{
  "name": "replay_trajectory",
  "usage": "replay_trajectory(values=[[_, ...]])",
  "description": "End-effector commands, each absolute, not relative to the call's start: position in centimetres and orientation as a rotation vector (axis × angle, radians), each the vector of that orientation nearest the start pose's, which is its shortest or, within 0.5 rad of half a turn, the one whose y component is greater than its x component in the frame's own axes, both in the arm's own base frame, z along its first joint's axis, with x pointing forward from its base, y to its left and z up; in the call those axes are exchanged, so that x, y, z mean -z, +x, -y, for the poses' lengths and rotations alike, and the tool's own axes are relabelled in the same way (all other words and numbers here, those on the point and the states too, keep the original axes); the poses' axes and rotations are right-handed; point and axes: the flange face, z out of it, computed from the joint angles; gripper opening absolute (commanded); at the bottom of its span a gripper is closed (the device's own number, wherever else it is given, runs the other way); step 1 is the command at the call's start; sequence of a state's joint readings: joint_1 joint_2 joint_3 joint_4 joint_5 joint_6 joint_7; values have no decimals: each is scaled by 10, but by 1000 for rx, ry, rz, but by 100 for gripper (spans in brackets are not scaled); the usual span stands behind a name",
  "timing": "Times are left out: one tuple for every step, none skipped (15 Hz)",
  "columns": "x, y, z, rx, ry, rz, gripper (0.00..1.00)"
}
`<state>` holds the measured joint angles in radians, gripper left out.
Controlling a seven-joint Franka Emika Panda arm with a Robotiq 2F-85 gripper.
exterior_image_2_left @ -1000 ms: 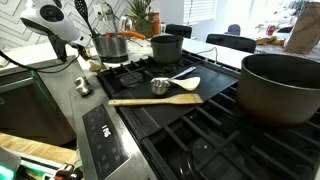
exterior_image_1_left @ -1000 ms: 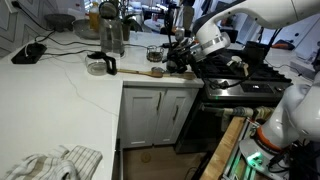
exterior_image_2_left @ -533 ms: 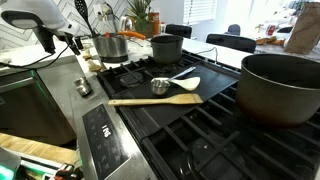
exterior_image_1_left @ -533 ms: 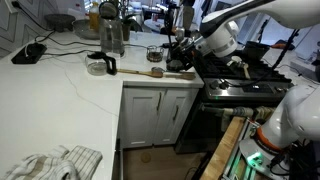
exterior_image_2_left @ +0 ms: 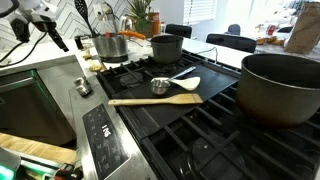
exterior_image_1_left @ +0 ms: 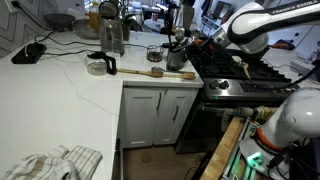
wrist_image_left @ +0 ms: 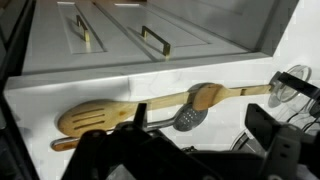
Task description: Take a wooden spoon from the utensil holder and put it on the countertop
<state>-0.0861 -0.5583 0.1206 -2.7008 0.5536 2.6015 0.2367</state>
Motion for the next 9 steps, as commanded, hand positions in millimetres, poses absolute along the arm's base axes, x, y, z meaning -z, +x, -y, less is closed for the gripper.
replay_trajectory(values=[[-487, 348, 14, 554, -2543, -795, 100], [-474, 376, 5, 564, -2565, -817, 100], [-486, 367, 11, 565, -2548, -811, 100], [-494, 360, 14, 570, -2535, -808, 100], [-497, 356, 15, 578, -2528, -806, 100], [-497, 354, 15, 580, -2528, -805, 100], [-495, 353, 15, 575, -2530, -804, 100], [-493, 353, 14, 570, -2532, -804, 100], [-492, 353, 14, 567, -2533, -803, 100]])
